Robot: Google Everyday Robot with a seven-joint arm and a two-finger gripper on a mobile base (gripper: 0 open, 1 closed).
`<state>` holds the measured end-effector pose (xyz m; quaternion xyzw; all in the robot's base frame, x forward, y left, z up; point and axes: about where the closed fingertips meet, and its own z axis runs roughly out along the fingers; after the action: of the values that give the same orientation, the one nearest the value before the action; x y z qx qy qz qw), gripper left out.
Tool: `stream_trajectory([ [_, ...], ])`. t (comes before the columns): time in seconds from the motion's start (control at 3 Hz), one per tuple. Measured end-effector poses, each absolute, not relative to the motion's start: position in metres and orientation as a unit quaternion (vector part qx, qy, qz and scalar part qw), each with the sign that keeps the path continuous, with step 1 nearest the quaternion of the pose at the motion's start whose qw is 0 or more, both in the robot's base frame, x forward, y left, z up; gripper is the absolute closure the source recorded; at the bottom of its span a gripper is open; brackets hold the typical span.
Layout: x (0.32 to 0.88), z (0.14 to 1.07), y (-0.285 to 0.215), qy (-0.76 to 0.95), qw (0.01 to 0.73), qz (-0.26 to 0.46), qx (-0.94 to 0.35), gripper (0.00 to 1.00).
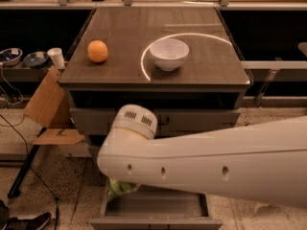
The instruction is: Place green jalapeno chip bag into bottom drawer
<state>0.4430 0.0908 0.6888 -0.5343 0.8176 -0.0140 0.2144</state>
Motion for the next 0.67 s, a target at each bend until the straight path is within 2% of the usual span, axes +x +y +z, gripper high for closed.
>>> stream_trajectory([
  [0.67, 0.4378, 0.6760, 0.0867, 0.831, 0.216, -0.006, -0.512, 1.00],
])
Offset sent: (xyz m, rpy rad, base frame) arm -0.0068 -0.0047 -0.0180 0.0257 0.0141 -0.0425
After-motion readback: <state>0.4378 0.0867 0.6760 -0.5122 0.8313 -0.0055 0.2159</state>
